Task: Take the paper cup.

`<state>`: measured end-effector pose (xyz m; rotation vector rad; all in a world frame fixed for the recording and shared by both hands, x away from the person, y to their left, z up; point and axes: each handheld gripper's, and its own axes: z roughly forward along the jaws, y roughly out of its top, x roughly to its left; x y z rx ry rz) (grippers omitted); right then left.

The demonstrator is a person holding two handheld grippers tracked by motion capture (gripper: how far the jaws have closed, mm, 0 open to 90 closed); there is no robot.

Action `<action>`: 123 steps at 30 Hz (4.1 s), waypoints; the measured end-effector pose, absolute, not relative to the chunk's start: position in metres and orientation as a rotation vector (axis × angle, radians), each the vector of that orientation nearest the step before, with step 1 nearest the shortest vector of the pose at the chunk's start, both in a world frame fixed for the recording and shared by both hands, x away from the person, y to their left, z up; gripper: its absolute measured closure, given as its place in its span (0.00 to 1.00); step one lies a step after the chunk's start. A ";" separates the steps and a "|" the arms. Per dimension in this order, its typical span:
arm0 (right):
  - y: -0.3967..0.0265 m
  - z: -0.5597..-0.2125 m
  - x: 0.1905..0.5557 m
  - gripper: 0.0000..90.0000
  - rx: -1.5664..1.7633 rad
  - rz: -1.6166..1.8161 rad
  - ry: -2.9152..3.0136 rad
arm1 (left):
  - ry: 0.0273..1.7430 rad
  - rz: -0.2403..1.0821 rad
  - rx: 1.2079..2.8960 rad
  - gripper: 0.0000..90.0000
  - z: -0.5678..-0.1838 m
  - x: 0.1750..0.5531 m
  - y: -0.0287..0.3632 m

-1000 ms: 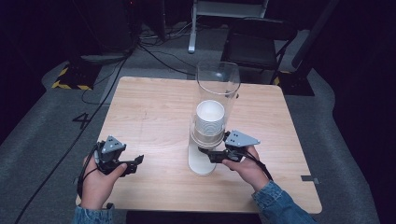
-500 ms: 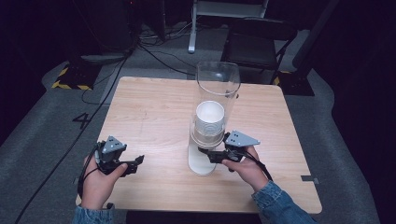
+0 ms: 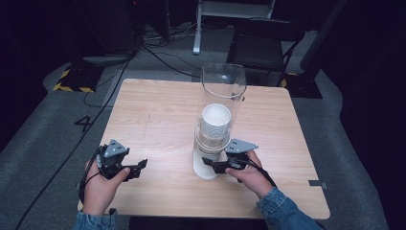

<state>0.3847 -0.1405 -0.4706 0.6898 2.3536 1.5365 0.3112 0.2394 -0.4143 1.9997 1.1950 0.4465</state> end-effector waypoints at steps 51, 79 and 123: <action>-0.206 -0.462 0.373 0.35 0.823 1.266 2.305 | 1.064 0.385 2.073 0.25 -0.413 0.352 0.203; -0.287 -0.434 0.406 0.34 1.138 1.318 1.936 | 1.083 0.392 2.074 0.25 -0.414 0.345 0.209; -0.315 -0.492 0.436 0.17 1.297 1.100 2.012 | 1.080 0.379 2.084 0.25 -0.417 0.344 0.208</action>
